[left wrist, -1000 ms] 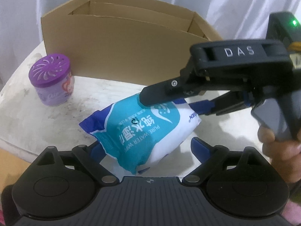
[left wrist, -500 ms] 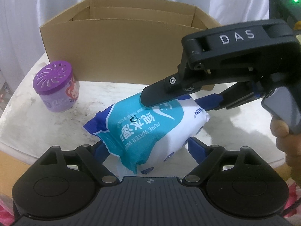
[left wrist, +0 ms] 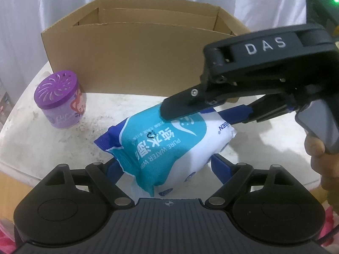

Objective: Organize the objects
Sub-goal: 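Hold the wet-wipes pack in the right gripper beside the cardboard box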

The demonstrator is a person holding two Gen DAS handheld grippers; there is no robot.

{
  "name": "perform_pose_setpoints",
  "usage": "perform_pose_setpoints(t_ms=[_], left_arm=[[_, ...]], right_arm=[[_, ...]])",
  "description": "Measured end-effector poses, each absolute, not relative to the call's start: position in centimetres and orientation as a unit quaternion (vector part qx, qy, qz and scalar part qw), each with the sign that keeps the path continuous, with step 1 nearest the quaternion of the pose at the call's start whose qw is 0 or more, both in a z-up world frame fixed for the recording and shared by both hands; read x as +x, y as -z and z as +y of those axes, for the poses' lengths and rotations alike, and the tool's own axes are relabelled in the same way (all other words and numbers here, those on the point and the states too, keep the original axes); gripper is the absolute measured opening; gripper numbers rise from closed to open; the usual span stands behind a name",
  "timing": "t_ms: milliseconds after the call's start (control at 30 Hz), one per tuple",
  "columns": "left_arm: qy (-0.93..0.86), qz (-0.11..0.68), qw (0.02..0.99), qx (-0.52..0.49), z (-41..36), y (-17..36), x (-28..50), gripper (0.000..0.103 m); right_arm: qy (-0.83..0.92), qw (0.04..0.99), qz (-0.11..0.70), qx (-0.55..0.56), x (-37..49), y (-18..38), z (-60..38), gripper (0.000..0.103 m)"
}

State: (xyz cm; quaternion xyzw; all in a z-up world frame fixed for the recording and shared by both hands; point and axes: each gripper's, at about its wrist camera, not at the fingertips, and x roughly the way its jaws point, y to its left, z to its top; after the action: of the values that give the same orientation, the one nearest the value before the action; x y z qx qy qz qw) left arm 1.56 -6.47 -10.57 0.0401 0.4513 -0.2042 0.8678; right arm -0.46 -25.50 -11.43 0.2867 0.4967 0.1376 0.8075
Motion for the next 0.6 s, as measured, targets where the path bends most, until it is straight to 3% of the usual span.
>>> perform_pose_setpoints(t_ms=[600], left_arm=[[0.202, 0.468, 0.860, 0.025, -6.4, 11.5, 2.7, 0.093]], right_arm=[[-0.146, 0.810, 0.495, 0.280, -1.0, 11.7, -25.2, 0.076]])
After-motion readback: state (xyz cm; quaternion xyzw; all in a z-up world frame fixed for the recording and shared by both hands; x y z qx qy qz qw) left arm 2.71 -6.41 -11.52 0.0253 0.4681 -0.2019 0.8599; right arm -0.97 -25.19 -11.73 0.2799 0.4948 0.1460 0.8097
